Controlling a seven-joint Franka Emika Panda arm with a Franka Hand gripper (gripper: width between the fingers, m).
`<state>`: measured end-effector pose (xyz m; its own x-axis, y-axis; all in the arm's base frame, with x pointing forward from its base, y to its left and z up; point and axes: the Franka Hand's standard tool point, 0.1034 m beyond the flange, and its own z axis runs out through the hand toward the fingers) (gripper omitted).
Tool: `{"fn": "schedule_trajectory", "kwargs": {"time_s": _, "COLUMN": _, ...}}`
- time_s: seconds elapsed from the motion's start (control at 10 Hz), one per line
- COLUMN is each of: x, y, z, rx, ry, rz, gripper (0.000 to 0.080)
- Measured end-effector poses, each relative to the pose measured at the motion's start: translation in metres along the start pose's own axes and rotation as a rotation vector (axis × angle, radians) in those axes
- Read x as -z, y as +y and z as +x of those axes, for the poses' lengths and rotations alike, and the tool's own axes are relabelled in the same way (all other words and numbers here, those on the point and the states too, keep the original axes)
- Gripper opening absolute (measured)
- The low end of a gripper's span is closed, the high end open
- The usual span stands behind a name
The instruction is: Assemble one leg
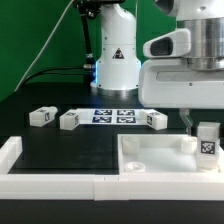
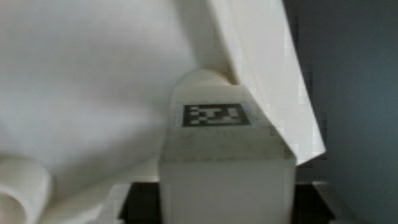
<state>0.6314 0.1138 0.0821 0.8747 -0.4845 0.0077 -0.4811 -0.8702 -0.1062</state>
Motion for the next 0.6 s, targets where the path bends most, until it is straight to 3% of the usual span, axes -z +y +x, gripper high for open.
{"fn": "schedule_trajectory", "kwargs": {"time_s": 0.2, "x": -0.0008, "y": 0.0019, "z": -0.0005, "rx": -0.342, "ry": -0.004, "rz": 0.004, "gripper": 0.0294}}
{"fn": "schedule_trajectory", "kwargs": {"time_s": 0.6, "x": -0.0009, "y": 0.0038, "z": -0.0006, "rx": -0.687, "ry": -0.006, "rz": -0.001, "gripper": 0.0294}}
